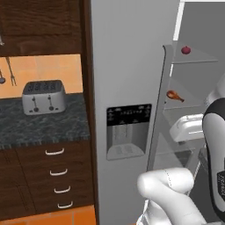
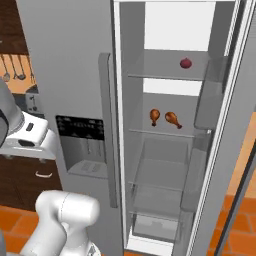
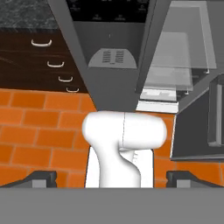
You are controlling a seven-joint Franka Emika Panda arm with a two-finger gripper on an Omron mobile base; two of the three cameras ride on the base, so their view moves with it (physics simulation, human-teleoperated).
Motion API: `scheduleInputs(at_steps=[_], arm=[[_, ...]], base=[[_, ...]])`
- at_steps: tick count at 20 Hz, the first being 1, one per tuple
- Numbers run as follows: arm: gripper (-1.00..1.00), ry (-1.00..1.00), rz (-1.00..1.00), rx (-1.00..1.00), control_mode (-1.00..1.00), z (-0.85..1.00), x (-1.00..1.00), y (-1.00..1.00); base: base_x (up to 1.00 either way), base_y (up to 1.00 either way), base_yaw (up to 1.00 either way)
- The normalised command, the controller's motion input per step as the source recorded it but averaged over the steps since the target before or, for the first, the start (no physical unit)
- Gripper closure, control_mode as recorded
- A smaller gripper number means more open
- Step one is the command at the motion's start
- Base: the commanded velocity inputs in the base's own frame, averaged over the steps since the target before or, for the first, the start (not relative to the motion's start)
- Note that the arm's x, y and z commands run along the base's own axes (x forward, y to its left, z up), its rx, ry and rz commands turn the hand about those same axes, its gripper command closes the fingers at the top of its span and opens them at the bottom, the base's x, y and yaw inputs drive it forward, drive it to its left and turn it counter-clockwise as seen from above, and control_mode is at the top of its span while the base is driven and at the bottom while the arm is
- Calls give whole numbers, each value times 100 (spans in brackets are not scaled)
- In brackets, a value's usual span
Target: Place one tomato and one chicken drumstick in each tupperware on the nearby counter, to pack two identical lunches.
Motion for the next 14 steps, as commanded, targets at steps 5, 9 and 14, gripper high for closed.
scheduleInputs(at_steps=[5,9,14], arm=[[-100,0,0,0,100,0,0,0],[-100,0,0,0,100,0,0,0],[-100,0,0,0,100,0,0,0]], base=[[41,-44,-3],[9,-53,0],[18,-32,0]])
